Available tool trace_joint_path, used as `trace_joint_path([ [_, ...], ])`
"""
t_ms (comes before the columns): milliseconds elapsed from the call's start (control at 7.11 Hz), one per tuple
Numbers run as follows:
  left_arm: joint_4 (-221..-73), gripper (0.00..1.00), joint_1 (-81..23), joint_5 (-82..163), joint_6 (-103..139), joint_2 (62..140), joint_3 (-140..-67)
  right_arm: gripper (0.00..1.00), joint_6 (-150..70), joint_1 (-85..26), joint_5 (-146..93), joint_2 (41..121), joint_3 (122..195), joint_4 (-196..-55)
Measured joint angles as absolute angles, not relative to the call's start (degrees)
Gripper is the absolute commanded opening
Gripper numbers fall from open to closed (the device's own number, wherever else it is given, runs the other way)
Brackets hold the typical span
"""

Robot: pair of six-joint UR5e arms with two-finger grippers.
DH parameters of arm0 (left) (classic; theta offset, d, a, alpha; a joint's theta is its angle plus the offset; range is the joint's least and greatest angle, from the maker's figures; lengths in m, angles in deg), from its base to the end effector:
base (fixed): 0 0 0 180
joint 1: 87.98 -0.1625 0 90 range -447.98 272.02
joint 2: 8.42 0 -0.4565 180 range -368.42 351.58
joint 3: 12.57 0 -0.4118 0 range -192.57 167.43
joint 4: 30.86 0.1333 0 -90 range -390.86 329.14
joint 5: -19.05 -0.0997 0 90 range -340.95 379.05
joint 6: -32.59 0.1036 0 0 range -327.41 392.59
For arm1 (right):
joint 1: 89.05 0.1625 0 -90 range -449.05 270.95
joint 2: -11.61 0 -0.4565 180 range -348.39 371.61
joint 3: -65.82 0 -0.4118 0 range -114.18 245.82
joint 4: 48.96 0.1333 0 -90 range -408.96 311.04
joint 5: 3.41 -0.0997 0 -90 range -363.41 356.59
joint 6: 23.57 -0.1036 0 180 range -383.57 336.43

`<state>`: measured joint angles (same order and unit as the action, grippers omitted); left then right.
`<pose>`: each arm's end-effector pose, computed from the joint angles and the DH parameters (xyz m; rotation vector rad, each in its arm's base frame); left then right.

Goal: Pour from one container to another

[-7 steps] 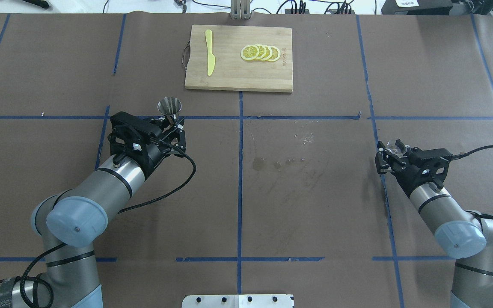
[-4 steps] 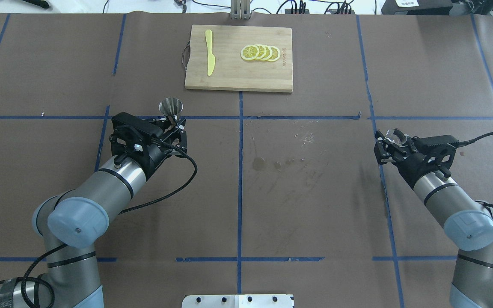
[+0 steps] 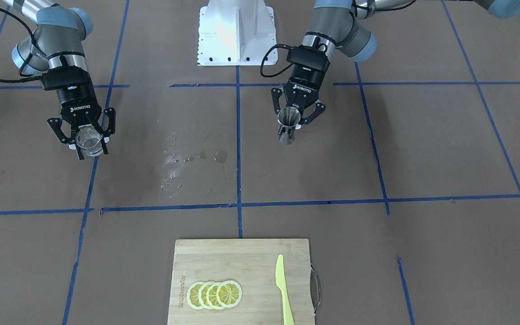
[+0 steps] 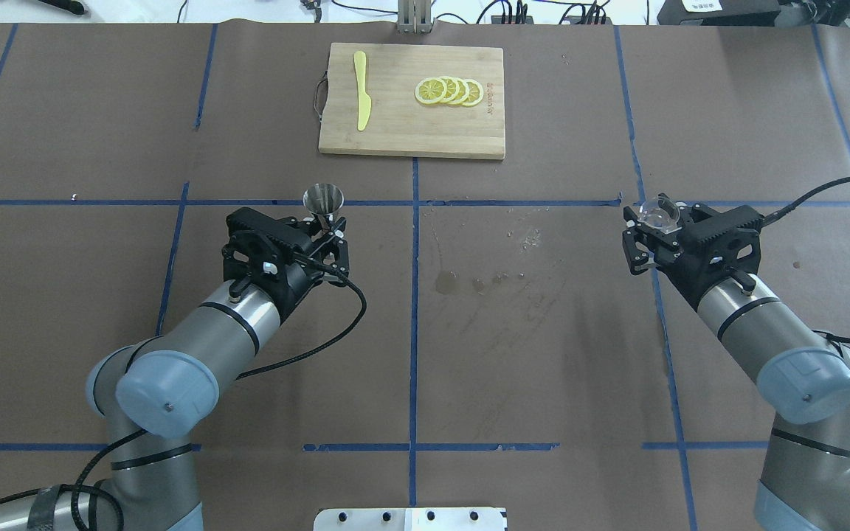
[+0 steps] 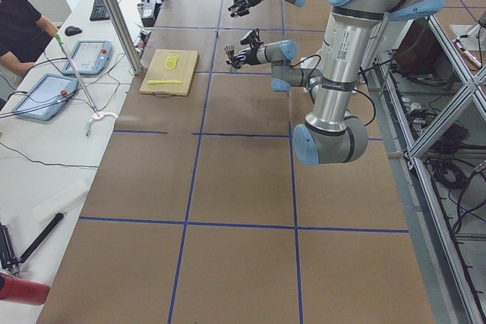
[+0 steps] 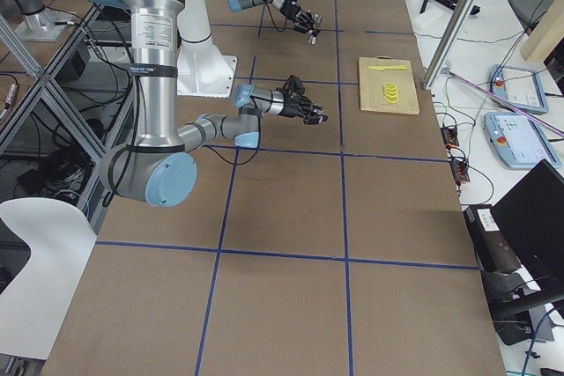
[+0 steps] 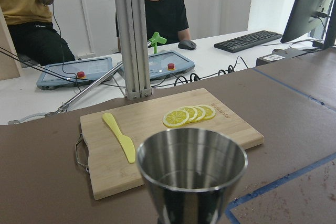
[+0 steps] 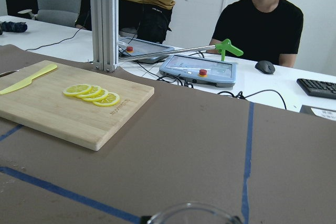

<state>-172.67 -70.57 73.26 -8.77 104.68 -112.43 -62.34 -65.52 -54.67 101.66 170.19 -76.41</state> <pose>0.5311 -0.3697 0.2667 1.1877 0.9110 -0.0226 -0.3793 -0.3813 0.4384 1.2214 -0.6694 0.0506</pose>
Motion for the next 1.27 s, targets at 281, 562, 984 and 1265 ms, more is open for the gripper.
trace_joint_path([
  [281,-172.6,0.0,-71.48,73.28,-8.65,108.8,-108.18,0.0,-59.63,-65.32,-54.64,97.26,176.52,-88.22],
  [562,-172.57,0.0,-71.75,73.28,-8.75,111.64,-105.15,0.0,-56.67,-65.37,-54.5,92.26,180.8,-98.28],
  [984,-172.55,0.0,-72.42,73.28,-9.03,115.29,-101.95,0.0,-52.71,-65.5,-53.43,83.03,182.43,-111.29],
  [1265,-172.55,0.0,-73.16,73.28,-9.11,116.48,-101.76,0.0,-52.45,-65.94,-52.68,79.13,182.32,-115.96],
])
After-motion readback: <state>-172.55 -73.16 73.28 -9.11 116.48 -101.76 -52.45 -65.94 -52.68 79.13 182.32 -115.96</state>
